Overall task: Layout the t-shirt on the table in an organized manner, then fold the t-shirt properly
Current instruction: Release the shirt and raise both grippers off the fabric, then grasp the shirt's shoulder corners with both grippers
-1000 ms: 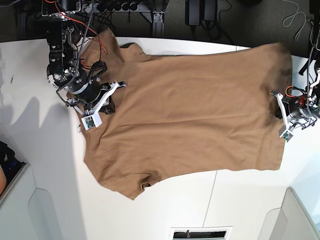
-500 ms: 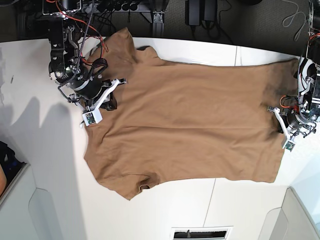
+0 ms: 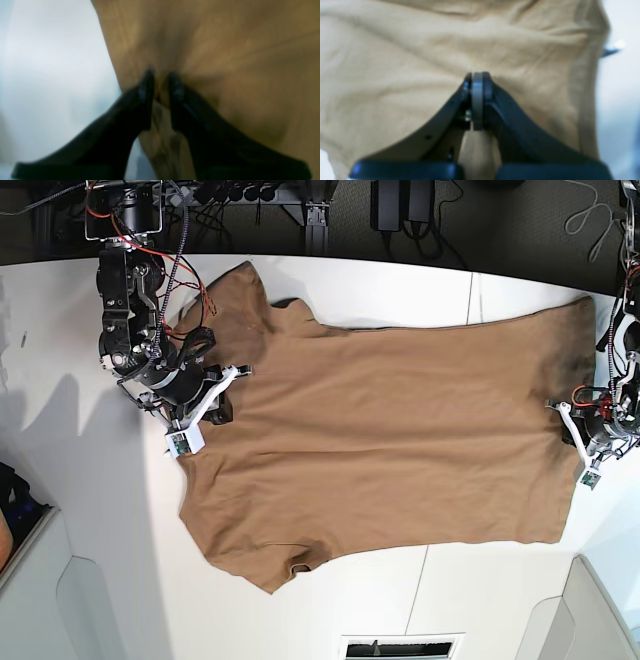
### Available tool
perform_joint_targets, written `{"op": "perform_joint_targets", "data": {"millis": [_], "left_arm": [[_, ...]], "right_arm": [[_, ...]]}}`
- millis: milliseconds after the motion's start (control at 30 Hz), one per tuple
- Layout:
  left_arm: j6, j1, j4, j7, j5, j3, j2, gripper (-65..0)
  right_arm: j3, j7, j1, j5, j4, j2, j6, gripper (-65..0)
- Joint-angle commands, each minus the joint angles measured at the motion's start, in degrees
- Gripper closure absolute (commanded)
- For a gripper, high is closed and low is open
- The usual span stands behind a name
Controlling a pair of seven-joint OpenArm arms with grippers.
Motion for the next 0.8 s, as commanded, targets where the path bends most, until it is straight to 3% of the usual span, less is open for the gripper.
{"op": "perform_joint_targets", "data": {"millis": [0, 167, 300, 533, 667, 767], "left_arm": [[-0.2, -0.9, 2.1, 1.2, -1.7, -0.4, -2.5, -19.3], [-0.2, 3.7, 9.3, 4.6, -6.1, -3.3, -7.5, -19.4], [-1.4, 9.2, 13.7, 5.9, -9.7, -10.6, -9.2, -19.4], [-12.0, 22.2, 16.5, 12.2, -27.1, -25.9, -8.9, -19.4], [-14.0, 28.5, 16.5, 15.0, -33.5, -34.5, -7.6, -19.4], [-14.0, 33.1, 16.5, 17.0, -36.9, -40.0, -6.1, -19.7]], "right_arm": [[0.6, 1.0, 0.5, 1.2, 3.1, 0.3, 0.3, 0.0], [4.6, -1.9, -5.3, 5.5, 13.7, 0.3, 0.3, 0.0], [9.4, -4.2, -10.4, 8.7, 19.9, 0.3, 1.2, 0.0], [20.6, -7.7, -22.5, 22.2, 25.2, 0.3, 6.4, 0.0], [25.1, -9.0, -29.6, 29.5, 25.5, 0.3, 9.7, 0.0], [25.7, -9.5, -33.6, 31.3, 25.5, 0.3, 9.9, 0.0]]}}
